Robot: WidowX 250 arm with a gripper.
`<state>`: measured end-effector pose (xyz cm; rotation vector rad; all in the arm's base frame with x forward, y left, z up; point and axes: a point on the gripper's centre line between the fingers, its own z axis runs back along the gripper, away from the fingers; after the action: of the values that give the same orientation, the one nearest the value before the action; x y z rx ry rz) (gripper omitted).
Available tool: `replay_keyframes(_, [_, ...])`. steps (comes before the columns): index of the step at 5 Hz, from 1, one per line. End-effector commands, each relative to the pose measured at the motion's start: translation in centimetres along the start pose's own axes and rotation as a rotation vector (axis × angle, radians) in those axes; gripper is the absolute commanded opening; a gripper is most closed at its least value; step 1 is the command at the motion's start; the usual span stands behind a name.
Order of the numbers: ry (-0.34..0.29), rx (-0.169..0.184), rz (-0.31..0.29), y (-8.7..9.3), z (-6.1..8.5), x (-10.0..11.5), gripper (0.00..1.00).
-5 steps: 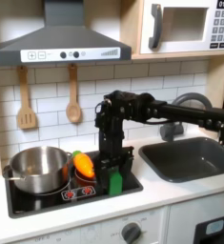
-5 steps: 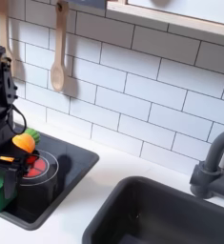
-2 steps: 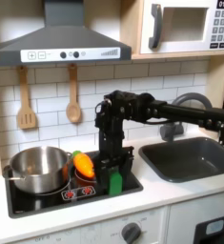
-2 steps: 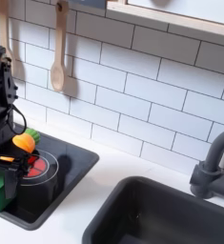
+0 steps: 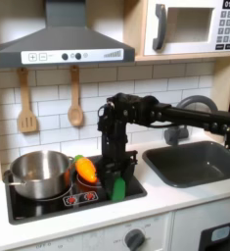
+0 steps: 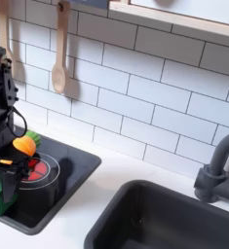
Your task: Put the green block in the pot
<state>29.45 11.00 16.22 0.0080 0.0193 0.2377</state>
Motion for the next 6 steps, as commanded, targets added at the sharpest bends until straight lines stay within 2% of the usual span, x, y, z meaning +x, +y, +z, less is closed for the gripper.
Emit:
replay_keyframes(1, [0.014, 0.002, -0.004, 0.1, 0.0, -0.2, 0.00])
replay_keyframes(3, [0.013, -0.007, -0.013, 0.0, 0.1, -0.2, 0.00])
replay_keyframes(5, [-0.012, -0.038, -0.037, -0.8, 1.4, -0.1, 0.00])
replay_keyframes(6, [-0.010, -0.050, -0.024, -0.7, 1.7, 0.0, 0.00])
